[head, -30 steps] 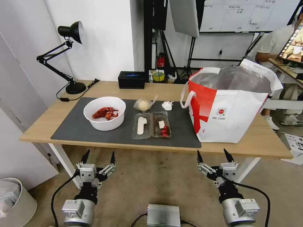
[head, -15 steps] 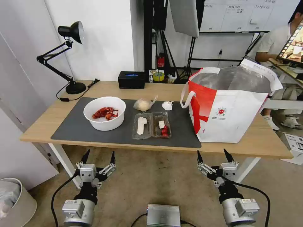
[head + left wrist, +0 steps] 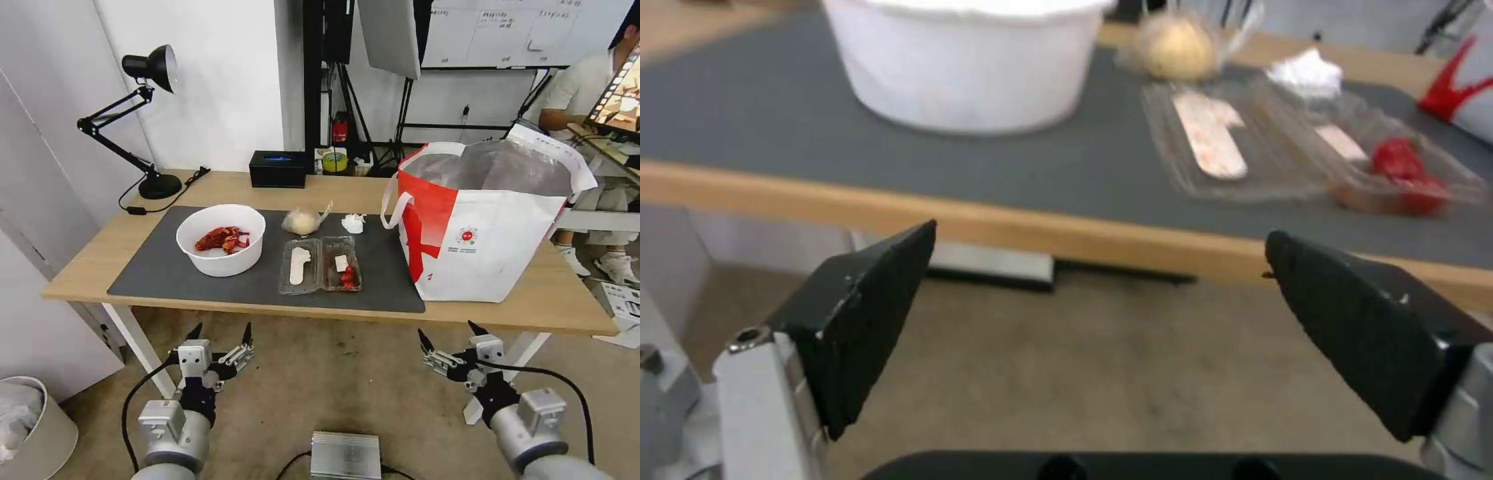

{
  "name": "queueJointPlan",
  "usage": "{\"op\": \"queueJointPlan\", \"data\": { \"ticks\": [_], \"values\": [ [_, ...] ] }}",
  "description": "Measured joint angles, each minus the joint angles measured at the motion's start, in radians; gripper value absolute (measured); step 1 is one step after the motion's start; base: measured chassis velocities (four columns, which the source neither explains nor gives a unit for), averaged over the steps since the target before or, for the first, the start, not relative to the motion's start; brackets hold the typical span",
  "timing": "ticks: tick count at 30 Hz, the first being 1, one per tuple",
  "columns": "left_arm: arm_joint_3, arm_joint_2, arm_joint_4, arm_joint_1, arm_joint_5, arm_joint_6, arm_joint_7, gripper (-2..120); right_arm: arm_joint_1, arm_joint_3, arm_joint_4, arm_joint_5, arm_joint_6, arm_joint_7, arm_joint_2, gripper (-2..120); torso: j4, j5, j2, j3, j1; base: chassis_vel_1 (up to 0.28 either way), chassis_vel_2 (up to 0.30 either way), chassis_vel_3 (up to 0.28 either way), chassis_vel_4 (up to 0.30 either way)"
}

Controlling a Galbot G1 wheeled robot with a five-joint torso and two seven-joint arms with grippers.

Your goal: Pick up the trash from the table and place it into the takeout bag.

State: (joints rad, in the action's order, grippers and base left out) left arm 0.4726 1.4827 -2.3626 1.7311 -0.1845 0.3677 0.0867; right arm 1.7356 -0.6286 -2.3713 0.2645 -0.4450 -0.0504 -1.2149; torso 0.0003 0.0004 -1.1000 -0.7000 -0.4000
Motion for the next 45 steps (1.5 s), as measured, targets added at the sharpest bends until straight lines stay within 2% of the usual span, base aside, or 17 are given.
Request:
{"op": "queueJointPlan", "data": {
  "ticks": [2, 3, 6, 10, 15, 17, 18, 19, 21, 38, 45],
  "values": [
    [-0.015, -0.004, -0.01, -0.015, -0.036, 0.07, 0.017, 100, -0.015, 0.01, 0.006, 0.003, 0.008, -0.003, 0.007, 100, -0.0001, -0.0002, 0.0, 0.0, 0.0, 0.0, 0.0, 0.0, 0.0],
    [-0.015, -0.004, -0.01, -0.015, -0.036, 0.07, 0.017, 100, -0.015, 0.01, 0.006, 0.003, 0.008, -0.003, 0.007, 100, -0.0001, -0.0002, 0.0, 0.0, 0.0, 0.0, 0.0, 0.0, 0.0],
    [-0.037, -0.009, -0.024, -0.035, -0.087, 0.169, 0.039, 100, -0.028, 0.0, -0.023, 0.019, 0.064, -0.01, 0.008, 100, -0.0004, -0.0003, 0.0, 0.0, 0.0, 0.0, 0.0, 0.0, 0.0],
    [-0.04, -0.009, -0.027, -0.039, -0.096, 0.188, 0.045, 100, -0.037, -0.02, -0.07, 0.06, 0.073, -0.003, 0.026, 100, -0.0003, -0.0004, 0.0, 0.0, 0.0, 0.0, 0.0, 0.0, 0.0],
    [-0.038, -0.011, -0.036, -0.044, -0.106, 0.184, 0.046, 100, -0.037, -0.024, -0.087, 0.074, 0.078, 0.004, 0.034, 100, -0.0002, -0.0006, 0.0, 0.0, 0.0, 0.0, 0.0, 0.0, 0.0],
    [-0.001, -0.024, -0.105, -0.084, -0.157, 0.096, 0.037, 100, -0.037, -0.024, -0.087, 0.074, 0.084, 0.007, 0.03, 100, -0.0004, -0.0002, 0.0, 0.0, 0.0, 0.0, 0.0, 0.0, 0.0],
    [-0.001, -0.024, -0.105, -0.084, -0.157, 0.096, 0.037, 100, -0.037, -0.024, -0.087, 0.074, 0.084, 0.007, 0.03, 100, -0.0004, -0.0002, 0.0, 0.0, 0.0, 0.0, 0.0, 0.0, 0.0],
    [0.015, -0.029, -0.131, -0.1, -0.178, 0.054, 0.032, 100, -0.037, -0.024, -0.087, 0.074, 0.087, 0.009, 0.027, 100, -0.0005, 0.0004, 0.0, 0.0, 0.0, 0.0, 0.0, 0.0, 0.0],
    [0.014, -0.032, -0.139, -0.112, -0.198, 0.031, 0.027, 100, -0.037, -0.024, -0.088, 0.074, 0.09, 0.012, 0.025, 100, -0.0003, -0.0009, 0.0, 0.0, 0.0, 0.0, 0.0, 0.0, 0.0],
    [0.005, -0.038, -0.137, -0.117, -0.222, 0.025, 0.024, 100, -0.024, -0.02, -0.091, 0.069, 0.092, 0.015, 0.015, 100, -0.0003, -0.0005, 0.0, 0.0, 0.0, 0.0, 0.0, 0.0, 0.0],
    [-0.005, -0.04, -0.116, -0.121, -0.252, 0.06, 0.024, 100, -0.022, -0.018, -0.085, 0.068, 0.091, 0.015, 0.018, 100, -0.0003, -0.0004, 0.0, 0.0, 0.0, 0.0, 0.0, 0.0, 0.0]
  ]
}}
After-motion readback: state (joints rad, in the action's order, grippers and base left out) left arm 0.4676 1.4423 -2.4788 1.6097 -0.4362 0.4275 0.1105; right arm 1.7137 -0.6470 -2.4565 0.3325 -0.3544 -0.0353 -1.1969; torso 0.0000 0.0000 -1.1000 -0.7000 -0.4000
